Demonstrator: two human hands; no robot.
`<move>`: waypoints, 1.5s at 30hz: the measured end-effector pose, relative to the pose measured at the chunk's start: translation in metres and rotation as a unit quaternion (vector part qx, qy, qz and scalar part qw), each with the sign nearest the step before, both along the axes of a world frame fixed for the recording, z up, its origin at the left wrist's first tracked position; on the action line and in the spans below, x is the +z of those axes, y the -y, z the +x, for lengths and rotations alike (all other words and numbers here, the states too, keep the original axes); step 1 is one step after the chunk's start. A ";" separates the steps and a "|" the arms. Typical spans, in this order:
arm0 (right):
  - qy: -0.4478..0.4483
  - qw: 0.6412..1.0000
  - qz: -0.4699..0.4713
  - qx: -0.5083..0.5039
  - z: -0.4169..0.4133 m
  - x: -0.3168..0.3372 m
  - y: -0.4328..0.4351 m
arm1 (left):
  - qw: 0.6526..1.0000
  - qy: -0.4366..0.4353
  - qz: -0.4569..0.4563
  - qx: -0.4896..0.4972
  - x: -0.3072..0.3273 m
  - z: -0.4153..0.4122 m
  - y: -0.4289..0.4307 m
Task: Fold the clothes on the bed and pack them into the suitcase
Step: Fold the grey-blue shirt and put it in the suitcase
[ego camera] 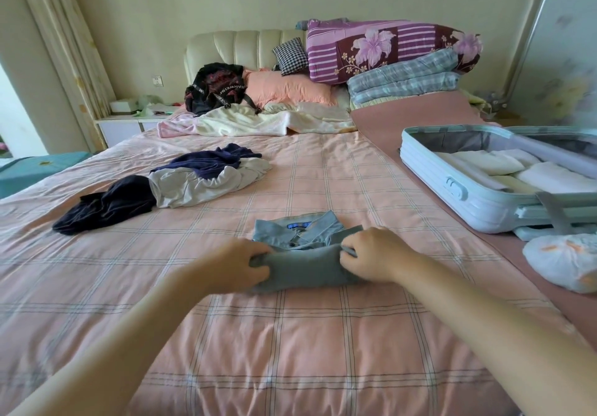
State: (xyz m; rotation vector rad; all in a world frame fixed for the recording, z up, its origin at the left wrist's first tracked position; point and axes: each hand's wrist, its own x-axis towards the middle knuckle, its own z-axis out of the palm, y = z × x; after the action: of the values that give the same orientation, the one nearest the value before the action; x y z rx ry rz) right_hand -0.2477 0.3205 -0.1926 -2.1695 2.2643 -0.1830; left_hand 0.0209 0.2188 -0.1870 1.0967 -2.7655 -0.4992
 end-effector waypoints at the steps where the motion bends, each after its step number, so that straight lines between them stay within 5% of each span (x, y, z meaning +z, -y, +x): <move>1: -0.010 1.000 -0.008 -0.016 -0.004 0.000 0.006 | 0.999 -0.014 0.004 0.030 0.002 0.000 0.009; 5: -0.083 0.991 -0.097 -0.033 -0.019 -0.017 0.029 | 0.986 0.074 -0.109 0.100 -0.006 -0.007 0.029; 8: -0.072 0.985 -0.142 0.072 -0.013 -0.026 0.042 | 0.982 0.033 -0.187 0.022 -0.012 -0.027 0.022; 13: -0.001 0.993 -0.064 0.103 -0.002 -0.025 0.039 | 0.977 0.122 -0.170 -0.029 -0.020 -0.038 0.006; 16: -0.044 0.991 -0.015 0.123 -0.009 -0.027 0.036 | 0.981 0.130 -0.139 -0.041 -0.028 -0.024 0.014; 22: 0.116 0.993 -0.016 0.024 -0.031 -0.007 0.058 | 0.999 -0.036 -0.027 0.003 -0.025 -0.009 0.058; 26: 0.226 0.970 -0.071 -0.060 -0.052 -0.010 0.088 | 0.968 -0.205 -0.008 0.142 -0.033 -0.019 0.098; 32: 0.238 0.950 -0.160 -0.123 -0.049 -0.038 0.137 | 0.932 -0.115 -0.199 0.280 -0.031 -0.051 0.130; 35: 0.151 0.972 -0.114 -0.143 -0.047 -0.042 0.148 | 0.940 -0.142 -0.254 0.175 -0.025 -0.082 0.116; 38: -0.046 0.986 -0.113 -0.109 -0.040 -0.035 0.161 | 0.966 -0.012 -0.246 0.080 -0.045 -0.104 0.103; 42: 0.103 0.986 -0.114 0.071 -0.020 -0.036 0.160 | 0.975 0.034 -0.218 0.020 -0.053 -0.084 0.114; 45: 0.048 0.991 -0.021 0.126 -0.026 -0.042 0.143 | 0.983 0.003 -0.185 -0.016 -0.050 -0.065 0.124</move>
State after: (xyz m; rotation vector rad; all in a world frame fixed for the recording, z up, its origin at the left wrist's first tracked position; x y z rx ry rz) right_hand -0.2740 0.1779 -0.2342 -2.3848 1.9308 -0.3287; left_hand -0.0439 0.0948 -0.2366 0.9643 -2.7287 0.0209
